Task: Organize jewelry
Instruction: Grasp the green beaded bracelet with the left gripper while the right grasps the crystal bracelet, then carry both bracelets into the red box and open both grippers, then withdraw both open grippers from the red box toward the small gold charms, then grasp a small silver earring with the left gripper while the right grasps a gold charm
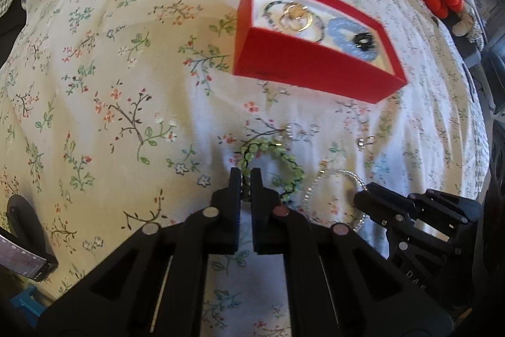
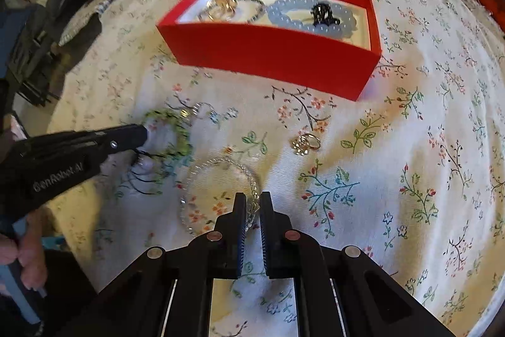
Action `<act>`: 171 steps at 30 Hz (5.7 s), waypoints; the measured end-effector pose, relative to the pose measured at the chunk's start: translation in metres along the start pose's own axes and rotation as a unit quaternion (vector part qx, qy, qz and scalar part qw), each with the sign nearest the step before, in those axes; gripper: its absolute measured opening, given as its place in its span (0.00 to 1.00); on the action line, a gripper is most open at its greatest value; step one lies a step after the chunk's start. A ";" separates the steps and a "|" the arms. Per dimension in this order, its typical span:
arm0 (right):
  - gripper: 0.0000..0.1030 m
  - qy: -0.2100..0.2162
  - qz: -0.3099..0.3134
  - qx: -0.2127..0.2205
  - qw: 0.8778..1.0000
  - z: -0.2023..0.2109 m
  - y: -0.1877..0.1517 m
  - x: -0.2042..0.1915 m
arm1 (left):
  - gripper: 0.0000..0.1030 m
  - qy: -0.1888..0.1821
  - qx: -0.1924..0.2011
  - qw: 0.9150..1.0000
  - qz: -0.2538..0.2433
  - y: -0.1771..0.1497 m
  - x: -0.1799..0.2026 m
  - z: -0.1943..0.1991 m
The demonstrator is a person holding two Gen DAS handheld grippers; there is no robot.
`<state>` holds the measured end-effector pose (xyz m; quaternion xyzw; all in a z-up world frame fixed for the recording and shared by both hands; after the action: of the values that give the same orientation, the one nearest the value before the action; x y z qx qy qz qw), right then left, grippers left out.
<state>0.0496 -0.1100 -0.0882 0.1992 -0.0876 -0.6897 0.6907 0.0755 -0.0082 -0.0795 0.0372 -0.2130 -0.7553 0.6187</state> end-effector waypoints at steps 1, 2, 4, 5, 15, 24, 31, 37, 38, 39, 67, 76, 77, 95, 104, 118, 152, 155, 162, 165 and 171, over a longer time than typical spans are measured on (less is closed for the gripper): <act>0.08 0.004 -0.001 0.004 1.000 0.004 0.000 0.000 | 0.06 -0.003 0.003 1.000 -0.001 0.000 0.001 0.003; 0.08 0.008 -0.002 0.007 1.000 0.007 0.001 -0.001 | 0.06 -0.006 0.007 1.000 -0.003 0.001 0.002 0.006; 0.08 0.015 -0.004 0.018 1.000 0.016 0.002 -0.003 | 0.06 -0.012 0.014 1.000 -0.005 0.001 0.006 0.013; 0.08 0.021 -0.005 0.024 0.999 0.021 0.004 -0.004 | 0.06 -0.014 0.016 1.000 -0.006 0.003 0.006 0.015; 0.08 0.051 -0.010 0.074 0.996 0.063 0.024 -0.009 | 0.06 -0.049 0.056 0.997 -0.008 0.025 0.021 0.043; 0.08 0.060 -0.036 0.107 0.992 0.082 0.049 0.000 | 0.06 -0.084 0.090 0.992 0.000 0.050 0.033 0.060; 0.08 0.066 -0.060 0.128 0.988 0.085 0.080 0.009 | 0.06 -0.118 0.111 0.987 0.018 0.081 0.044 0.058; 0.08 0.076 -0.086 0.144 0.983 0.079 0.108 0.016 | 0.06 -0.151 0.120 0.980 0.052 0.111 0.046 0.044; 0.08 0.076 -0.089 0.146 0.982 0.078 0.112 0.017 | 0.06 -0.156 0.120 0.979 0.060 0.116 0.046 0.041; 0.08 0.077 -0.094 0.148 0.981 0.076 0.117 0.019 | 0.06 -0.158 0.121 0.978 0.064 0.119 0.046 0.039; 0.08 0.031 -0.102 0.122 0.987 0.012 0.148 0.045 | 0.07 -0.043 0.106 0.992 0.054 0.133 0.018 -0.015; 0.09 -0.010 -0.106 0.112 0.988 0.005 0.142 0.073 | 0.33 -0.044 0.107 0.993 0.035 0.130 0.026 -0.011; 0.10 -0.011 -0.108 0.109 0.988 0.004 0.141 0.075 | 0.34 -0.043 0.107 0.993 0.033 0.129 0.027 -0.010; 0.63 -0.011 -0.086 0.117 0.989 0.050 0.114 0.073 | 0.75 -0.009 0.104 0.994 -0.019 0.100 0.029 0.020; 0.77 -0.027 -0.091 0.102 0.990 0.060 0.087 0.086 | 0.80 0.027 0.061 0.997 -0.029 0.071 0.013 0.012; 0.82 -0.067 -0.087 0.032 0.993 0.040 0.040 0.105 | 0.81 0.050 0.000 0.998 -0.037 0.036 -0.003 -0.009; 0.82 -0.086 0.063 0.078 0.991 -0.020 0.005 0.063 | 0.60 -0.011 0.133 0.957 -0.258 0.008 0.029 -0.033; 0.82 -0.085 0.061 0.077 0.992 -0.019 0.004 0.062 | 0.53 -0.013 0.129 0.954 -0.269 0.009 0.036 -0.037; 0.82 -0.087 0.062 0.076 0.991 -0.019 0.004 0.062 | 0.37 -0.026 0.120 0.949 -0.290 0.010 0.048 -0.040; 0.82 -0.085 0.061 0.076 0.992 -0.019 0.005 0.063 | 0.35 -0.027 0.118 0.948 -0.294 0.009 0.051 -0.041; 0.82 -0.084 0.061 0.075 0.992 -0.019 0.005 0.063 | 0.24 -0.025 0.118 0.943 -0.309 0.009 0.057 -0.042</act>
<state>0.0641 -0.1698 -0.1130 0.1861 -0.2092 -0.6520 0.7046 0.0835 -0.0756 -0.1023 0.1548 -0.2943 -0.8796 0.3401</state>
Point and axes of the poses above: each gripper's, at about its wrist camera, not at the fingertips, and z roughly against the way its jaws point, x to its right, y to its top, the point moved 8 cm from there along -z, roughly the way its jaws point, and after that the axes turned 4 degrees about x, right-handed, at the moved point
